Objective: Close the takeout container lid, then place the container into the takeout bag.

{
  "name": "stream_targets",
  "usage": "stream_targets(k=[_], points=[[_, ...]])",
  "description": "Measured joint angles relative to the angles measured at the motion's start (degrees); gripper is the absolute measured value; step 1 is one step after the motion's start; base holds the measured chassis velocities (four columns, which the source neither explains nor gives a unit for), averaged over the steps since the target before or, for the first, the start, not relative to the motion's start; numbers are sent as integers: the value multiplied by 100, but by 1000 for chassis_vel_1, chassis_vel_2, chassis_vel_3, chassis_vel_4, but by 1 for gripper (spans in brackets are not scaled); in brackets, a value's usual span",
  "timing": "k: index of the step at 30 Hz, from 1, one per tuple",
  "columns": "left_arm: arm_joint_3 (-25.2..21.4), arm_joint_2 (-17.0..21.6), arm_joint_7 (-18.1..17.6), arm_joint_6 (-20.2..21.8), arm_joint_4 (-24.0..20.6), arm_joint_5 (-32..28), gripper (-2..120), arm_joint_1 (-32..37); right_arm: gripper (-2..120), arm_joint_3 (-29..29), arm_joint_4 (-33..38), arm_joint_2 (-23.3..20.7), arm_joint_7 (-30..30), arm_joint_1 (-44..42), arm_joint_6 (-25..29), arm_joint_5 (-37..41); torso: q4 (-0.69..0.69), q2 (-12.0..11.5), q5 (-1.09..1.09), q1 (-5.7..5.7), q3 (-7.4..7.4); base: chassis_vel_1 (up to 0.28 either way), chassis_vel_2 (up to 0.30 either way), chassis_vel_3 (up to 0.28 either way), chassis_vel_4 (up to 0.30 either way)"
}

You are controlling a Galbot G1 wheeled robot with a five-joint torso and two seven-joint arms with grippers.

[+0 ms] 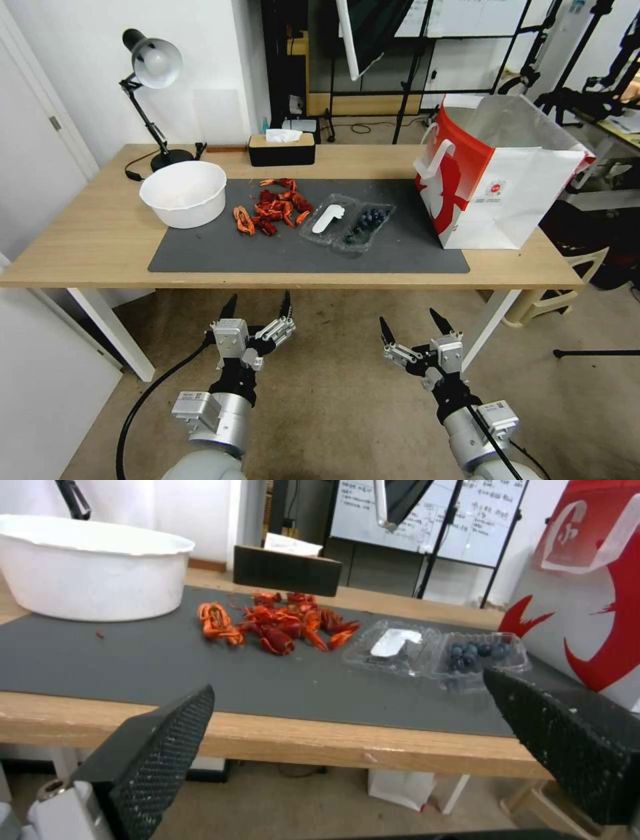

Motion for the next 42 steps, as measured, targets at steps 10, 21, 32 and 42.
stream_targets(k=[10, 21, 32, 42], points=[[-28, 38, 14, 9, 23, -59, 100, -16, 100, 28, -6, 10, 3, 7, 15, -4, 0, 0, 0, 0, 0, 0, 0, 0, 0], [-80, 124, 16, 62, 77, -192, 100, -121, 100, 82, -5, -9, 1, 17, 25, 28, 0, 0, 0, 0, 0, 0, 0, 0, 0], [9, 222, 16, 405, 320, -1184, 100, -491, 100, 179, -48, -37, -25, 35, 13, 165, 0, 0, 0, 0, 0, 0, 0, 0, 0], [25, 635, -146, 1167, 429, -4052, 100, -1390, 100, 75, -220, -189, -59, 202, -96, 218, 0, 0, 0, 0, 0, 0, 0, 0, 0]])
